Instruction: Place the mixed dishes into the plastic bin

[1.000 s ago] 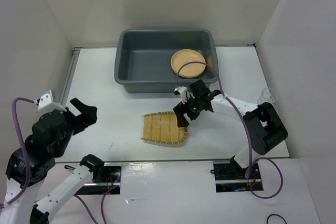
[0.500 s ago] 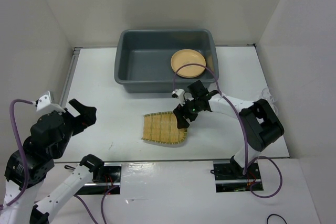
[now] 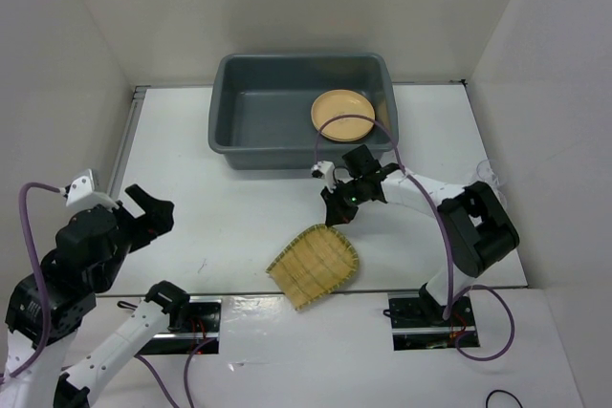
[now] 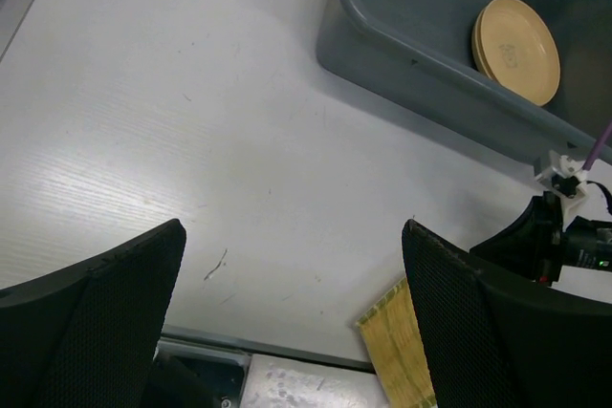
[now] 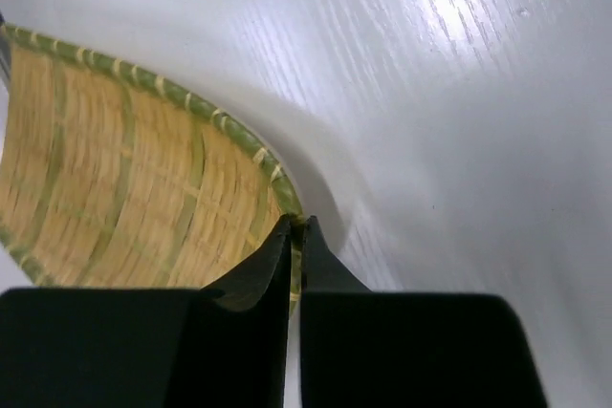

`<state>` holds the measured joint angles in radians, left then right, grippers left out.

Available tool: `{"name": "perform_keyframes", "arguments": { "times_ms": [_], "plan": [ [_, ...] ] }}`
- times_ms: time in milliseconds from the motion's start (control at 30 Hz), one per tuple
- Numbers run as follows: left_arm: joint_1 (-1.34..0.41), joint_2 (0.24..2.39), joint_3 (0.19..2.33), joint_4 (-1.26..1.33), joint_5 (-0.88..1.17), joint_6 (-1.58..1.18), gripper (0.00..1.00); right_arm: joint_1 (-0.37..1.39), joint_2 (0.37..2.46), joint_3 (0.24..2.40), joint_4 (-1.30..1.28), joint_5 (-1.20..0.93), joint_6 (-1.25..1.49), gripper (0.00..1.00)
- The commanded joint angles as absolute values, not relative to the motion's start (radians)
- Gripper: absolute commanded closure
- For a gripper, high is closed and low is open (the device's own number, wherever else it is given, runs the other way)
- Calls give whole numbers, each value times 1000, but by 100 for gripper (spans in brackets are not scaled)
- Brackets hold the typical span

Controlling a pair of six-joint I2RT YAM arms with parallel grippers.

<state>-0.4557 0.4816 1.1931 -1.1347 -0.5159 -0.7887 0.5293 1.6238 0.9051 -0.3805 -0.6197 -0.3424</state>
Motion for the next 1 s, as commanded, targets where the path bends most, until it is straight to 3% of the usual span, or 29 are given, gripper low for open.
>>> {"name": "perform_keyframes", "arguments": {
  "times_ms": [0, 67, 100, 167, 200, 233, 400, 533, 800, 867, 933, 967],
  "plan": [
    [-453, 462, 1224, -1190, -529, -805, 0, 531, 1589, 925, -411, -614, -386, 100],
    [-453, 433, 1224, -1190, -520, -805, 0, 531, 1577, 925, -423, -604, -387, 100],
    [-453, 407, 1224, -1190, -534, -819, 0, 531, 1586, 936, -423, -592, -387, 94],
    [-453, 387, 1224, -1200, -534, -830, 0, 531, 1600, 936, -433, -583, -387, 55],
    [-453, 377, 1224, -1200, -534, -830, 0, 531, 1617, 945, -433, -583, -387, 39],
    [-453, 365, 1224, -1209, -534, -839, 0, 531, 1617, 945, -442, -572, -387, 30],
    [-453, 333, 1224, -1218, -534, -850, 0, 531, 1640, 966, -494, -604, -443, 28],
    [-453, 319, 1203, -1239, -534, -870, 0, 567, 1687, 986, -517, -630, -489, 20],
    [-453, 328, 1143, -1236, -449, -876, 0, 635, 1899, 1114, -661, -641, -563, 21],
    [-453, 328, 1134, -1236, -449, -876, 0, 635, 1954, 1147, -681, -653, -563, 27],
    [-453, 328, 1134, -1236, -449, -876, 0, 647, 1995, 1170, -703, -675, -554, 42],
    [-453, 328, 1134, -1236, -449, -876, 0, 647, 1996, 1170, -712, -684, -542, 57]
  ]
}}
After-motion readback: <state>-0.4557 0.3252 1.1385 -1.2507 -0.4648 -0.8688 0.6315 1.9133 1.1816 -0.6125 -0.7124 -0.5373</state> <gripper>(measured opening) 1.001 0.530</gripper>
